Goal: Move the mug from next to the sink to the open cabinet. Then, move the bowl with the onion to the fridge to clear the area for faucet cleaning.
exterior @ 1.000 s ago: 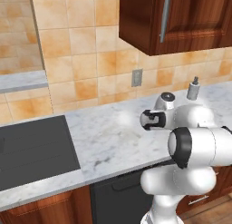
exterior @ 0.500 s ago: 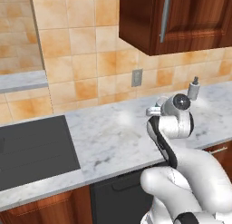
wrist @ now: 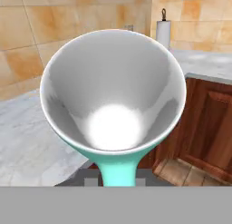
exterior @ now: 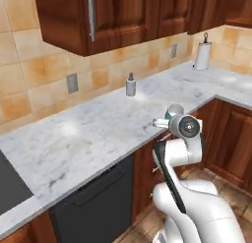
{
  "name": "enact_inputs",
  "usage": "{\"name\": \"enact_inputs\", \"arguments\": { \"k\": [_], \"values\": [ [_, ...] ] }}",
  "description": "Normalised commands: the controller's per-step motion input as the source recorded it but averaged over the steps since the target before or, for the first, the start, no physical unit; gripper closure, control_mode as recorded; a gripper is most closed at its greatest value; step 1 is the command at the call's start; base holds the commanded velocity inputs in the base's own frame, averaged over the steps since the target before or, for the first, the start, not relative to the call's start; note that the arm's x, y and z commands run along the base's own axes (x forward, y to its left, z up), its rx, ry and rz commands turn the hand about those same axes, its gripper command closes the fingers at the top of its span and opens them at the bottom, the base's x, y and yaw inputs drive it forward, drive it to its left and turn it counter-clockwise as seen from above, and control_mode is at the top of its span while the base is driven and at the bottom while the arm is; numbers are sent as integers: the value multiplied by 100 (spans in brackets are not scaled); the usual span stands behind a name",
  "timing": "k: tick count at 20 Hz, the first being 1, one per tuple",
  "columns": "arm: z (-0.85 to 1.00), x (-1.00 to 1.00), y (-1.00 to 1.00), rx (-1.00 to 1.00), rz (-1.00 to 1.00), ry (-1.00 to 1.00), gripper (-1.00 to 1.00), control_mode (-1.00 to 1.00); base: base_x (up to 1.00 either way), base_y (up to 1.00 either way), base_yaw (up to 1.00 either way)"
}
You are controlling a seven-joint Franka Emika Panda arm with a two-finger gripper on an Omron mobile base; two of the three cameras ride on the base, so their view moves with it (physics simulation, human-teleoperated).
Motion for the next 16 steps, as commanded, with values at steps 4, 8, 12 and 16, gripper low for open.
{"name": "enact_inputs", "arguments": {
  "k": [4,8,12,16],
  "values": [
    [0,0,0,0,0,0,100,100,-20,-40,-83],
    [0,0,0,0,0,0,100,100,28,-72,-76],
    [0,0,0,0,0,0,100,100,90,-6,-69],
    [0,0,0,0,0,0,100,100,100,19,-46]
  ]
}}
